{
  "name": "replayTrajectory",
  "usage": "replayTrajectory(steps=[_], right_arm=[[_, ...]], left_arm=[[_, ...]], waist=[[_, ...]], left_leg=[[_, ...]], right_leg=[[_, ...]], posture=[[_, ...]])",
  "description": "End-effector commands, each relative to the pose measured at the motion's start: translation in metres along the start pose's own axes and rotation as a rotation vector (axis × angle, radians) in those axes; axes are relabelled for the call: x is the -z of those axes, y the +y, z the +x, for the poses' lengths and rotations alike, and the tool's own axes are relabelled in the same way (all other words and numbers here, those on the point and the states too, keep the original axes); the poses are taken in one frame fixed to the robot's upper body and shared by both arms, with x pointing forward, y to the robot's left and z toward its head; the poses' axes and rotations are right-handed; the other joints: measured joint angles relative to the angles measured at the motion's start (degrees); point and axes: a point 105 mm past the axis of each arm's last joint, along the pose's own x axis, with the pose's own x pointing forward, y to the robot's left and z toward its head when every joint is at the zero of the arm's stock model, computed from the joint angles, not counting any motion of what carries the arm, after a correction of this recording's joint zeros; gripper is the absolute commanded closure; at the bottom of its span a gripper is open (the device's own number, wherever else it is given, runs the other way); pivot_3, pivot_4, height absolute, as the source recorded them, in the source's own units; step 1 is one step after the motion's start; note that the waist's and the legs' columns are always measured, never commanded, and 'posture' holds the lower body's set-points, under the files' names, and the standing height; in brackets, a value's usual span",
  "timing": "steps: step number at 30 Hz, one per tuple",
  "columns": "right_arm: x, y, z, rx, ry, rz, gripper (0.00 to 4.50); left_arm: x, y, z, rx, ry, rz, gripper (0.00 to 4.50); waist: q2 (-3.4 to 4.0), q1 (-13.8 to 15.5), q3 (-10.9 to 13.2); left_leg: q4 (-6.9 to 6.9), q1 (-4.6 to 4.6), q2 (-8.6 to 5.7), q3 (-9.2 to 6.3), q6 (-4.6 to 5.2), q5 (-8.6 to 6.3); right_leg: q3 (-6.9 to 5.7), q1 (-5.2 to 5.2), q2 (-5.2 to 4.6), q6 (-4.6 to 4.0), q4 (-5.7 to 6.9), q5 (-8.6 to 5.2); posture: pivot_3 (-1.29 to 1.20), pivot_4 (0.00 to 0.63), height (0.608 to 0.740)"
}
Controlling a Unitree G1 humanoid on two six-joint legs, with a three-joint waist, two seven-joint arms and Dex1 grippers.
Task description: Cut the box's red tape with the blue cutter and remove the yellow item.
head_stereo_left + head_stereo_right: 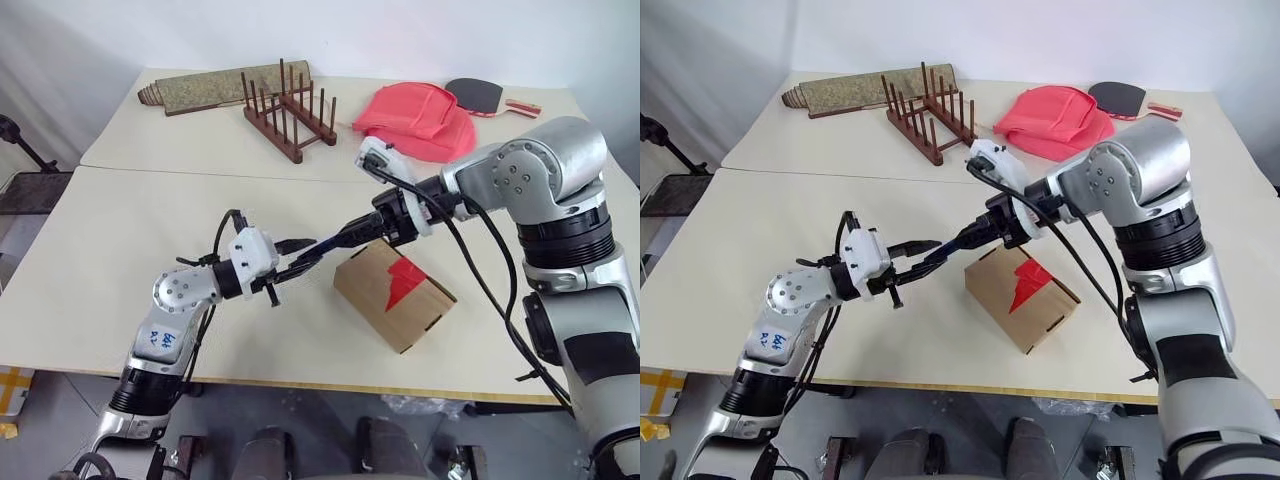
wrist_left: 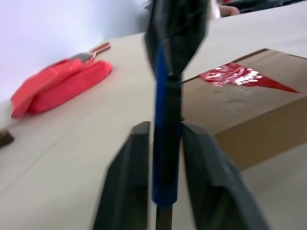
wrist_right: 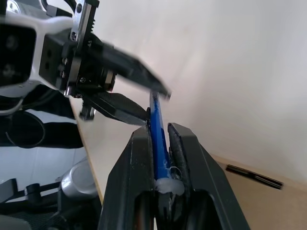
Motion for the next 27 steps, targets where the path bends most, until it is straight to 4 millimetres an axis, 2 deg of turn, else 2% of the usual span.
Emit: replayTrajectory(steps=[1,5,8,9,14,18,22,23,25,27], right_arm=[[-0.016,-0.002,-0.017,0.042,-0.084,-0.030,4.32],[-0.026,-0.006,-0.026,0.071,-0.138,-0.032,4.32],[-0.034,-0.011,-0.037,0.107,-0.191,-0.032,4.32],[-0.035,-0.012,-0.039,0.116,-0.202,-0.031,4.32],[-0.041,-0.016,-0.051,0.154,-0.258,-0.026,4.32],[-0.042,-0.019,-0.062,0.188,-0.296,-0.021,4.32],[-0.040,-0.021,-0.086,0.241,-0.354,-0.016,4.32],[-0.037,-0.022,-0.093,0.259,-0.365,-0.013,4.32],[-0.033,-0.023,-0.103,0.288,-0.381,-0.008,4.32],[-0.023,-0.025,-0.117,0.336,-0.402,-0.005,4.32]], left_arm=[[-0.008,0.005,-0.007,-0.005,-0.004,-0.035,2.22],[-0.007,0.010,-0.023,-0.011,0.001,-0.143,1.01],[-0.005,0.022,-0.046,-0.050,0.033,-0.308,0.10],[-0.006,0.024,-0.052,-0.058,0.035,-0.332,0.00],[-0.006,0.026,-0.077,-0.083,0.072,-0.449,0.00],[-0.008,0.007,-0.069,-0.001,0.096,-0.503,0.00],[-0.028,-0.017,-0.035,0.093,-0.002,-0.514,0.00],[-0.033,-0.019,-0.026,0.103,-0.033,-0.507,0.29],[-0.043,-0.023,-0.013,0.124,-0.078,-0.479,0.53],[-0.051,-0.020,0.012,0.115,-0.112,-0.439,1.13]], waist=[[0.00,0.0,0.0],[0.00,-0.1,0.0],[-0.02,-0.1,0.1],[-0.01,-0.1,0.1],[-0.01,-0.1,0.1],[-0.03,0.3,0.1],[-0.06,1.0,0.1],[-0.07,1.3,0.1],[-0.13,1.7,0.2],[-0.14,1.9,0.2]], left_leg=[[0.00,0.00,0.00,0.00,0.00,0.00],[-0.02,-0.01,0.01,-0.03,0.00,0.00],[-0.02,0.00,0.05,-0.08,0.00,0.00],[-0.02,0.00,0.06,-0.11,0.00,0.00],[-0.02,0.00,0.04,-0.12,0.00,0.00],[-0.05,-0.03,0.00,-0.10,-0.01,-0.01],[-0.05,-0.06,-0.04,-0.09,-0.01,-0.01],[-0.05,-0.07,-0.05,-0.08,-0.01,-0.01],[-0.04,-0.09,-0.05,-0.08,-0.01,-0.01],[-0.02,-0.10,-0.05,-0.09,-0.01,-0.01]], right_leg=[[0.01,0.00,0.00,0.00,0.00,0.00],[0.01,-0.01,0.00,0.00,0.00,0.00],[0.01,-0.02,0.02,0.00,0.00,0.00],[0.02,-0.03,0.02,0.00,0.00,0.00],[0.07,-0.03,0.01,0.00,0.00,0.00],[0.05,-0.03,0.01,0.00,0.01,0.00],[0.10,-0.02,-0.02,0.01,-0.01,0.00],[0.09,-0.02,-0.02,0.01,-0.02,0.01],[0.08,-0.02,-0.01,0.01,-0.03,0.01],[0.06,0.00,0.01,0.01,-0.05,0.01]], posture=[[0.00,0.150,0.740],[0.00,0.150,0.740],[0.00,0.150,0.740],[0.00,0.150,0.740],[0.00,0.150,0.740],[0.00,0.150,0.740],[0.00,0.150,0.740],[0.00,0.150,0.740],[0.00,0.150,0.740],[0.00,0.150,0.740]])
